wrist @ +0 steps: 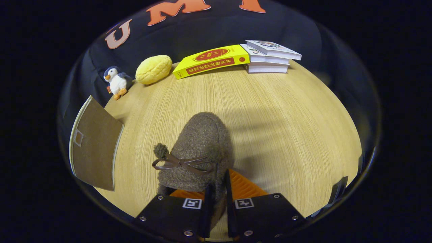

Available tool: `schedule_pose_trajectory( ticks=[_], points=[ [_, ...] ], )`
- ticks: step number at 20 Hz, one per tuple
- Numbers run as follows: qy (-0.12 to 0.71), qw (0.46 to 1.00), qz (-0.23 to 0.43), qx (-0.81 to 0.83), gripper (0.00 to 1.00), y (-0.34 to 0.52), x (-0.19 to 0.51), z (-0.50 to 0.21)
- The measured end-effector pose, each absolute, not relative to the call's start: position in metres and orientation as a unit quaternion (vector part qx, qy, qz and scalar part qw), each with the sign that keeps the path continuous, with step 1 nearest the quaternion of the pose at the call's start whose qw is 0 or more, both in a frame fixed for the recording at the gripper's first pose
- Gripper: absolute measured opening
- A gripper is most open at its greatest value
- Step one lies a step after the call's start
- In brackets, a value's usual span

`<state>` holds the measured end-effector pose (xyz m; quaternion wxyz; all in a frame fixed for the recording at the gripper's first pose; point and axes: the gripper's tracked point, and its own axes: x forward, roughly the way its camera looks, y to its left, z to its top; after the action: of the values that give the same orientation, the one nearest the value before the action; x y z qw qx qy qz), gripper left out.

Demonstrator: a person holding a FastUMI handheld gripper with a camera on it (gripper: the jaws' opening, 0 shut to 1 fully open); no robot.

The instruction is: Open the storage box then place both shoes into the box .Put the left shoe in first, then the right shoe, with the right side of both shoes facing outward in a uniform manner.

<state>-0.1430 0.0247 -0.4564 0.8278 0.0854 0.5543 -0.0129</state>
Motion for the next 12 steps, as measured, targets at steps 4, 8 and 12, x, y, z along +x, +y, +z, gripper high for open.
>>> schedule_pose_trajectory(
  ticks=[4,8,12],
  points=[
    [0.55,0.829,-0.03,0.093,0.07,0.027,-0.138,-0.44],
    [0.544,0.833,-0.023,0.093,0.07,0.05,-0.126,-0.406],
    [0.539,0.836,-0.008,0.104,0.07,0.087,-0.112,-0.372]
  ],
)
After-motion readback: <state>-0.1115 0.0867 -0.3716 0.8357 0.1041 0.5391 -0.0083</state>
